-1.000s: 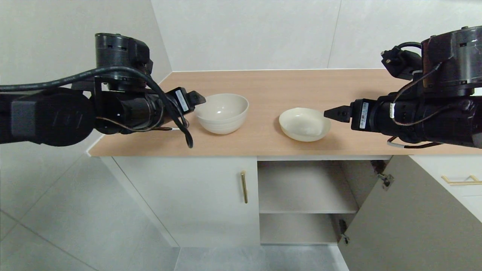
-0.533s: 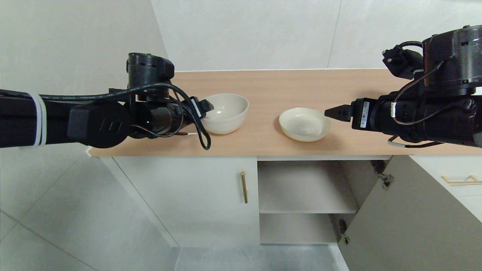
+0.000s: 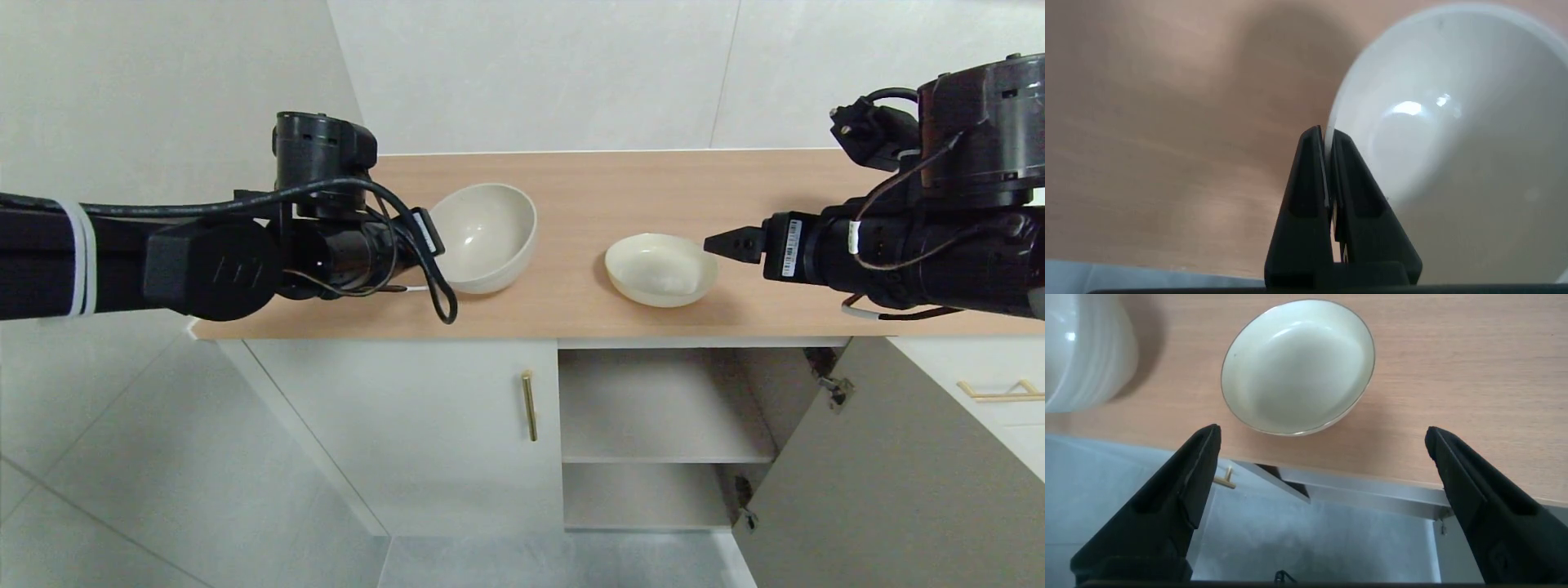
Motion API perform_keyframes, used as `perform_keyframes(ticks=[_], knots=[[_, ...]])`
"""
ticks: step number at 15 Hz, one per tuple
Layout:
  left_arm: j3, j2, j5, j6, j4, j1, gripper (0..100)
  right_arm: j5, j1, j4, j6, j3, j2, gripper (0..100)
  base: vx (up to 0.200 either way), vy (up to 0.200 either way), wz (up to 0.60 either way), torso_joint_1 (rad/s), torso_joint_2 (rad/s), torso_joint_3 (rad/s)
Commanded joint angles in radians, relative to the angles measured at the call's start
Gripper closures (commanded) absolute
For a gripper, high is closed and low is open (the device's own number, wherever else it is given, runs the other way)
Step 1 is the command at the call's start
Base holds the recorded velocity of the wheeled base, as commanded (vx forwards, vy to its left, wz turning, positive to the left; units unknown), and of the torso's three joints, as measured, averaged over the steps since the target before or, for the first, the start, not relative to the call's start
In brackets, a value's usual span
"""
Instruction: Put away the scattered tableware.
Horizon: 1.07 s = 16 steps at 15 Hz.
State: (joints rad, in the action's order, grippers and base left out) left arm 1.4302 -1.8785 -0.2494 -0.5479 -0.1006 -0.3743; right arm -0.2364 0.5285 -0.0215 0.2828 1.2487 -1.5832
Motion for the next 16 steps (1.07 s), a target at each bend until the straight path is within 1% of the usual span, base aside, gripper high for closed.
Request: perform_keyframes(ticks=[1,3,4,5,7,9,10,11,13,16], knots=[[-0.016,0.064,-0.001,0.000,-0.001,0.000,100,0.000,0.001,0.000,0.001,0.000,0.000,0,0.000,0.000,0.00,0.000,0.00,0.000],[-0.065,0.124,0.012,0.005,-0.002,0.000,100,0.000,-0.001,0.000,0.001,0.000,-0.008,0,0.000,0.000,0.00,0.000,0.00,0.000],[-0.091,0.151,0.035,0.008,-0.002,0.000,100,-0.001,-0.002,0.000,0.001,0.001,-0.021,0,0.000,0.000,0.00,0.000,0.00,0.000],[-0.113,0.174,0.073,0.008,-0.002,-0.002,100,-0.001,-0.012,0.000,0.001,0.005,-0.031,0,0.000,0.000,0.00,0.000,0.00,0.000],[-0.160,0.219,0.171,0.008,-0.002,-0.002,100,-0.017,-0.022,-0.002,0.001,0.015,-0.066,0,0.000,0.000,0.00,0.000,0.00,0.000],[-0.201,0.269,0.275,0.009,-0.002,-0.002,100,-0.087,-0.036,-0.002,0.039,0.058,-0.141,0,0.000,0.000,0.00,0.000,0.00,0.000],[-0.208,0.283,0.306,0.009,-0.002,0.000,100,-0.107,-0.036,-0.002,0.056,0.078,-0.173,0,0.000,0.000,0.00,0.000,0.00,0.000],[-0.211,0.288,0.315,0.009,-0.002,0.000,100,-0.116,-0.036,-0.002,0.061,0.089,-0.202,0,0.000,0.000,0.00,0.000,0.00,0.000],[-0.212,0.288,0.315,0.009,-0.002,0.000,100,-0.149,-0.036,-0.011,0.078,0.120,-0.259,0,0.000,0.000,0.00,0.000,0.00,0.000],[-0.212,0.291,0.315,0.016,-0.002,0.000,100,-0.205,-0.035,-0.063,0.108,0.152,-0.324,0,0.000,0.000,0.00,0.000,0.00,0.000]])
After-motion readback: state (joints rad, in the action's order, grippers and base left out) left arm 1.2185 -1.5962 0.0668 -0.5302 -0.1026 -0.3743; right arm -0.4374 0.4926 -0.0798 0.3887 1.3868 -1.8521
